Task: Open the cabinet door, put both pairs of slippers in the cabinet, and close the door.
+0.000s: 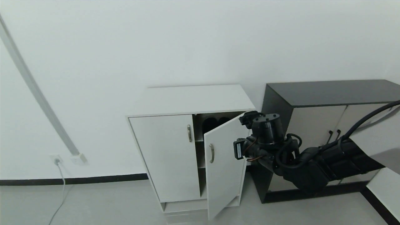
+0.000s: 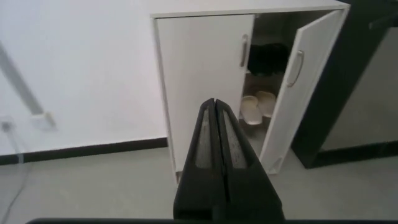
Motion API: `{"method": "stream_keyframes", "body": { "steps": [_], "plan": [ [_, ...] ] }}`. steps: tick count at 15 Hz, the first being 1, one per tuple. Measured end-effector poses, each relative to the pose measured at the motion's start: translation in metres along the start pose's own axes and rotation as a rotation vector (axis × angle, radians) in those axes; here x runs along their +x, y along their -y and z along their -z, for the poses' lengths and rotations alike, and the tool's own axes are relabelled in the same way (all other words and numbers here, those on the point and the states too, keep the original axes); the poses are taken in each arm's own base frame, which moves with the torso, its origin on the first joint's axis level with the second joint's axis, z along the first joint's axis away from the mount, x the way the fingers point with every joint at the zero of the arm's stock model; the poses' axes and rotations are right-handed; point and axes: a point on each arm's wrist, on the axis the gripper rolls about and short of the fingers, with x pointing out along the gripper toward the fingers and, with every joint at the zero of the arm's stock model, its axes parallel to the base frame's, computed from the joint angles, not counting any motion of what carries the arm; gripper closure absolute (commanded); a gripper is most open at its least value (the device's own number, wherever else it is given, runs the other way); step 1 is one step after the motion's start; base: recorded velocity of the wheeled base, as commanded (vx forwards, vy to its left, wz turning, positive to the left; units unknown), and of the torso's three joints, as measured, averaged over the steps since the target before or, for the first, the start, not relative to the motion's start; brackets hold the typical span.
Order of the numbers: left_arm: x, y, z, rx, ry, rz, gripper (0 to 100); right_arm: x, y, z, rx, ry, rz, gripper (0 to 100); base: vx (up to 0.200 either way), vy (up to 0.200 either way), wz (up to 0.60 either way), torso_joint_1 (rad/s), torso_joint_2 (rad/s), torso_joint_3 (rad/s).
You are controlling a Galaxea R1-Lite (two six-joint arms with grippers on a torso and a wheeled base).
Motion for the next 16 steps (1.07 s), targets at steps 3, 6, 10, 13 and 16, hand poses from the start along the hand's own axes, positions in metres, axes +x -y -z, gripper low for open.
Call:
{"method": "stream_keyframes", "body": {
  "steps": [3,6,10,13,16],
  "plan": [
    [0.000,0.000,0.000,0.000,-0.001,0.001,100,0.001,0.002,0.003,0.004,0.010,-0.011,100,0.000,0.000,0.00,0.000,0.00,0.000],
    [0.000,0.000,0.000,0.000,0.000,0.000,100,-0.002,0.003,0.012,0.012,0.034,-0.149,100,0.000,0.000,0.00,0.000,0.00,0.000],
    [0.000,0.000,0.000,0.000,-0.001,0.000,100,-0.009,0.013,0.032,0.010,0.010,-0.244,100,0.000,0.000,0.00,0.000,0.00,0.000],
    [0.000,0.000,0.000,0.001,-0.001,0.000,100,-0.022,0.021,0.048,0.007,-0.021,-0.273,100,0.200,0.000,0.00,0.002,0.00,-0.001],
    [0.000,0.000,0.000,0.001,-0.001,0.000,100,-0.027,0.024,0.055,0.004,-0.044,-0.269,100,0.200,0.000,0.00,-0.007,0.00,0.001]
  ]
}}
